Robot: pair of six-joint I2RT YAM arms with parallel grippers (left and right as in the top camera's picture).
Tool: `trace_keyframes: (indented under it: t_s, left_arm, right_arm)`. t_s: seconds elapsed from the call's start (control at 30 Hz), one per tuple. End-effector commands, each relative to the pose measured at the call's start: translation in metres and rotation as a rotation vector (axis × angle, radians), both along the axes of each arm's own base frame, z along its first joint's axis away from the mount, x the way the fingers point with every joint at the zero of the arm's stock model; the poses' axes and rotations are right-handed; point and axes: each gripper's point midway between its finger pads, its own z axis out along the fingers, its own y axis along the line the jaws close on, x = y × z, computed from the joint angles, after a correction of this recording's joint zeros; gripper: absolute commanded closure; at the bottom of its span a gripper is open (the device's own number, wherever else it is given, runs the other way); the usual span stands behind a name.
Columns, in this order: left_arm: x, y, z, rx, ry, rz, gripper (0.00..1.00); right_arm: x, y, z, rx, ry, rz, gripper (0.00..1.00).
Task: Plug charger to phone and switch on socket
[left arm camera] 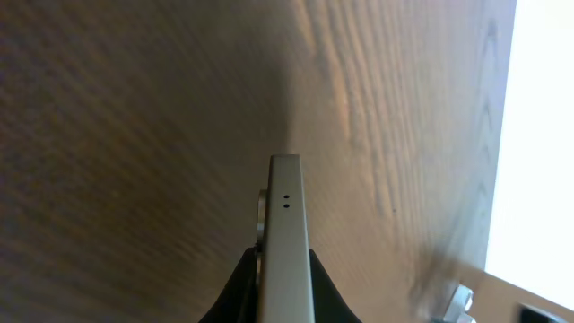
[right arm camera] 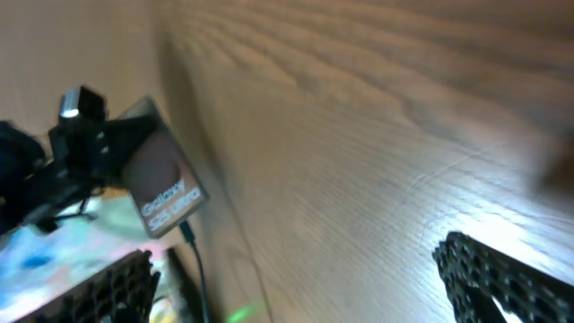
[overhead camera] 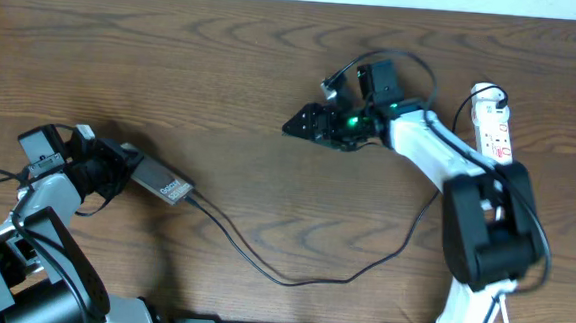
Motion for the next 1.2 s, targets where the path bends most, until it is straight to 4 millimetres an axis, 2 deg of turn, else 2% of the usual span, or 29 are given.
trace_keyframes:
  t_s: [0.0, 0.1, 0.23, 0.33, 0.47, 0.73, 1.17]
  left_arm:
    - [-0.003, 0.009, 0.0, 0.054, 0.028, 0.024, 0.92]
    - [-0.011, 0.012, -0.007, 0.069, 0.079, 0.04, 0.92]
    - [-0.014, 0.011, -0.009, 0.06, 0.102, 0.052, 0.92]
    - [-0.017, 0.011, -0.013, 0.035, 0.137, 0.089, 0.92]
    - [-0.021, 0.009, -0.022, 0.015, 0.172, 0.091, 0.93]
    - [-0.032, 0.001, -0.053, -0.065, 0.282, 0.114, 0.93]
    - [-0.031, 0.001, -0.055, -0.068, 0.28, 0.113, 0.93]
  right_arm:
    - [0.021, -0.026, 0.036, -0.161, -0.194, -0.068, 0.01]
    - [0.014, -0.041, 0.05, -0.234, -0.204, -0.108, 0.01]
    - [0.004, -0.047, 0.069, -0.247, -0.212, -0.121, 0.01]
    - [-0.006, -0.052, 0.075, -0.264, -0.195, -0.122, 0.01]
    - [-0.016, -0.06, 0.069, -0.327, -0.165, -0.126, 0.01]
    - [-0.016, -0.061, 0.068, -0.339, -0.165, -0.13, 0.01]
    - [-0.015, -0.061, 0.068, -0.337, -0.169, -0.131, 0.01]
